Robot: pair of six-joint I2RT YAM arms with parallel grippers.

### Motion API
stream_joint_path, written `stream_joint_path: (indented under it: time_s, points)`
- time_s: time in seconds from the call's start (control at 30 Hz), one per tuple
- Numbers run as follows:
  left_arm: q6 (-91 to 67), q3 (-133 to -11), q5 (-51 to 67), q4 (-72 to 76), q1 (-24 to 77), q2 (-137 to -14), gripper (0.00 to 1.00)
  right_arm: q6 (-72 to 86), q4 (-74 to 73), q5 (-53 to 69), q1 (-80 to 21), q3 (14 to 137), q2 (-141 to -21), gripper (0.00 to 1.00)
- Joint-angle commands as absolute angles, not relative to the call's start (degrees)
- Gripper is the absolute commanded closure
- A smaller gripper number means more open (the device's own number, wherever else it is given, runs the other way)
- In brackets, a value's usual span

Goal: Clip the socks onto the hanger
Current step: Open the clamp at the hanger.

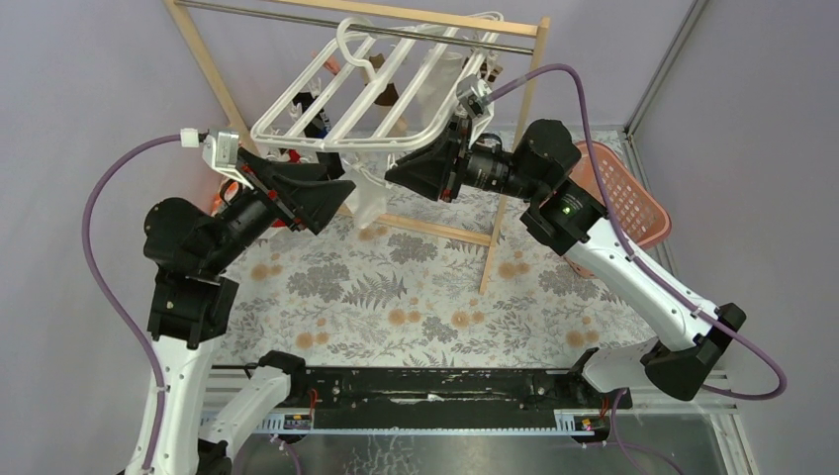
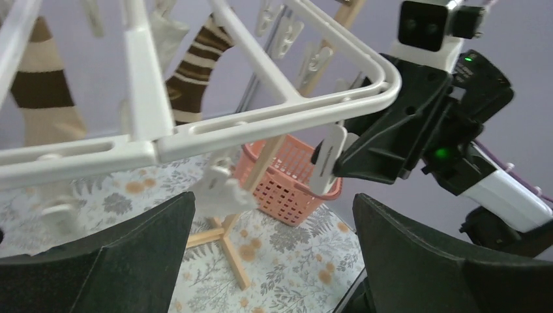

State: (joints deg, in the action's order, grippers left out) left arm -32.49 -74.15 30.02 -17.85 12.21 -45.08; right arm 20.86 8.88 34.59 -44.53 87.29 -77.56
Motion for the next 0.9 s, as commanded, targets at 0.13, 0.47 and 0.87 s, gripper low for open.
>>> stream_joint_path:
  time_s: [0.13,0.47,0.87]
  points:
    - [-36.88,-68.88,44.09,-0.93,11.95,-47.5,0.01,23.99,13.4,38.5,-46.57,89.8,-77.43,1.0]
    - [-42.21,-65.0,50.59,11.2,12.68,-50.94,0.01,24.23,13.63,38.66,-46.58,88.94,-76.3,1.0]
    - [-40.71,-66.01,48.38,12.57,17.8,-53.84,0.25,23.71,13.58,38.14,-46.58,87.33,-75.12,1.0]
